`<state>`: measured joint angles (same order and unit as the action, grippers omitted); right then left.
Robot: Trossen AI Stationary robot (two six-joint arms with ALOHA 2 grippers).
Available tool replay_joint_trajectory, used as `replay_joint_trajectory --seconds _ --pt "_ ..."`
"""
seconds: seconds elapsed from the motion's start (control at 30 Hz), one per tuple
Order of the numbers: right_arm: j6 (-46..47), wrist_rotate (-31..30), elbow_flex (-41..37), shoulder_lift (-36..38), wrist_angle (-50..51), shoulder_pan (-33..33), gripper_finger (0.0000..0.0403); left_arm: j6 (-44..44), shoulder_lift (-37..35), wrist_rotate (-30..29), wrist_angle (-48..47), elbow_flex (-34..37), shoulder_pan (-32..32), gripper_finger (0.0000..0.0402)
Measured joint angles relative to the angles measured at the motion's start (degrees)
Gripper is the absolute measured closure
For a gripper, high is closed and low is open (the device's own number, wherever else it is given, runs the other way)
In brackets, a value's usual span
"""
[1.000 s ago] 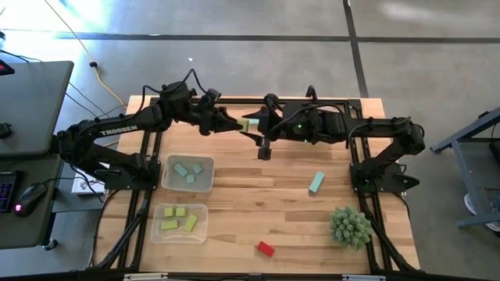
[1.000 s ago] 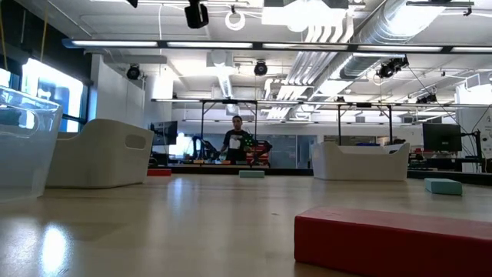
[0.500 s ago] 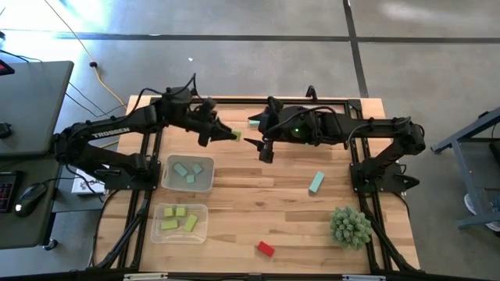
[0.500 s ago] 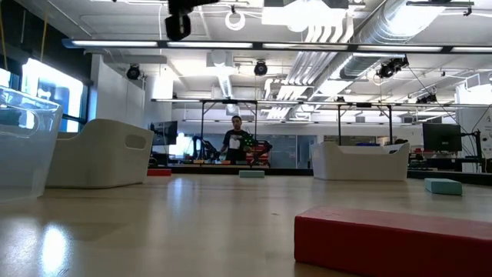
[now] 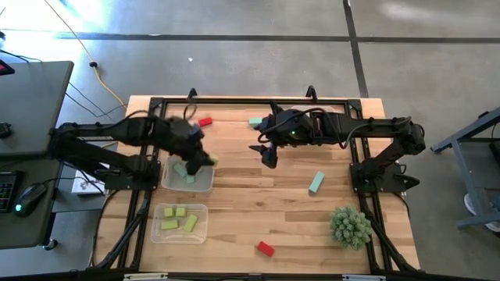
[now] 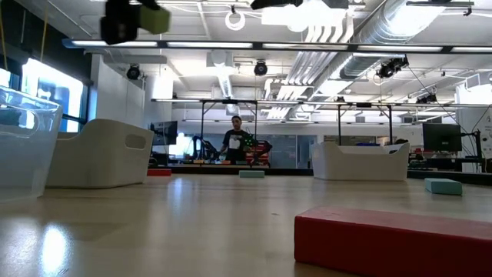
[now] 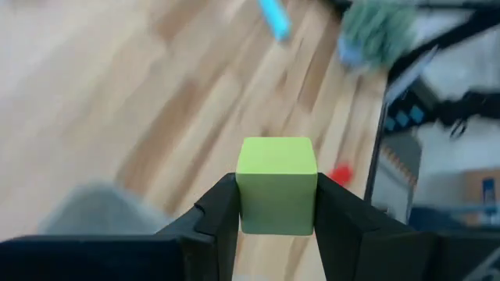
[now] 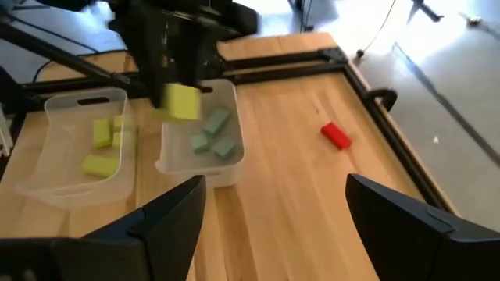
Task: Sort & place blocks by color
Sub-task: Put the green block into the transparent bin
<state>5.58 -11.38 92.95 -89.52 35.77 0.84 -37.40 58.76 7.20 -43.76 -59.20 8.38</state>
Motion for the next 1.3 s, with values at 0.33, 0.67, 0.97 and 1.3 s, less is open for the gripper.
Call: replay_joint_trajectory --seconds 0.33,0.67,0.97,1.3 --pt "0.59 0.73 0.0 0.0 3.52 0.0 0.0108 -14.91 1.47 -5.67 -13.13 0.0 -21.39 0.0293" --pt "6.08 2.54 0.0 -0.02 4.03 0.02 0.0108 -22.63 8.15 -10.04 -12.11 2.96 -35.63 0.029" --pt "13.13 8.44 0.0 -0.02 8.25 1.28 0.0108 -19.34 16.49 -9.8 -7.95 3.15 -40.46 0.0289" --pt "23.8 7.98 0.0 -0.2 13.59 2.24 0.0108 -17.06 20.67 -7.85 -6.45 3.17 -41.99 0.0243"
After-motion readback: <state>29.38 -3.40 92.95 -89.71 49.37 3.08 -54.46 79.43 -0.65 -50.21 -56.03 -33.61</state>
